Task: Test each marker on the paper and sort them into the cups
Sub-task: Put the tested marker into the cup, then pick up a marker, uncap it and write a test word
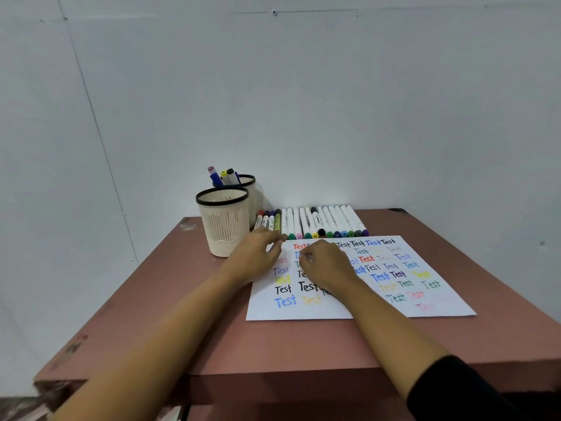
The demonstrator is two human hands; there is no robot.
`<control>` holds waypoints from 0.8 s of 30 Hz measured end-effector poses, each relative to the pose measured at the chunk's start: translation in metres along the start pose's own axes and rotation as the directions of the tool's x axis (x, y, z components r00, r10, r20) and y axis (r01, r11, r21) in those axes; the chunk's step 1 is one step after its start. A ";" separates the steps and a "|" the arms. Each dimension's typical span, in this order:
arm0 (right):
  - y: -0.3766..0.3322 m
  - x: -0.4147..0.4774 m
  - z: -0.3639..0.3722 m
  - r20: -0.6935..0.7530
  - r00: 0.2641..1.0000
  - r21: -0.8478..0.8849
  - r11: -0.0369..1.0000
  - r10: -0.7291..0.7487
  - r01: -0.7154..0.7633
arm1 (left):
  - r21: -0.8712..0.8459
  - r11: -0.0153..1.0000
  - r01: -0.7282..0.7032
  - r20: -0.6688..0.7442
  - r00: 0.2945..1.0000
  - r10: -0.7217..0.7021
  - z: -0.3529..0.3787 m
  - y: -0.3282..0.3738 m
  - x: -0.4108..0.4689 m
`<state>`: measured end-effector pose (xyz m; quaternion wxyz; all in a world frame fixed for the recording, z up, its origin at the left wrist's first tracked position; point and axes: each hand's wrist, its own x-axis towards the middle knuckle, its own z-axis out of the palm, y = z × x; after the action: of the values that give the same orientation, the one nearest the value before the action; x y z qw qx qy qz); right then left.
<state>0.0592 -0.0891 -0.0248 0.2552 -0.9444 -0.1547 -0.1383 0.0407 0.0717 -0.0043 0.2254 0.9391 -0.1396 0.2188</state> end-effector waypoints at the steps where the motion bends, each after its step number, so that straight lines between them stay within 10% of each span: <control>1: 0.000 0.000 0.000 -0.008 1.000 0.016 1.000 0.015 -0.015 | -0.015 0.999 0.029 0.001 1.000 -0.029 0.003 -0.002 -0.002; 9: -0.002 0.004 -0.004 0.128 0.991 -0.141 0.989 -0.028 0.046 | -0.059 0.988 0.140 0.012 0.990 -0.139 0.007 -0.013 -0.003; 13: -0.004 0.007 -0.021 0.229 0.973 0.055 0.998 0.012 -0.025 | -0.068 0.986 0.153 0.016 0.988 -0.152 0.010 -0.016 -0.002; 24: 0.078 0.069 -0.064 -0.118 0.924 0.029 0.931 0.364 -0.363 | -0.081 0.987 0.136 0.038 0.990 -0.133 0.014 -0.024 -0.001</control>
<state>0.1393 -0.1712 0.0176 0.2883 -0.9457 0.0383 -0.1452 0.0528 0.0854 -0.0246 0.2764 0.9395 -0.0886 0.1817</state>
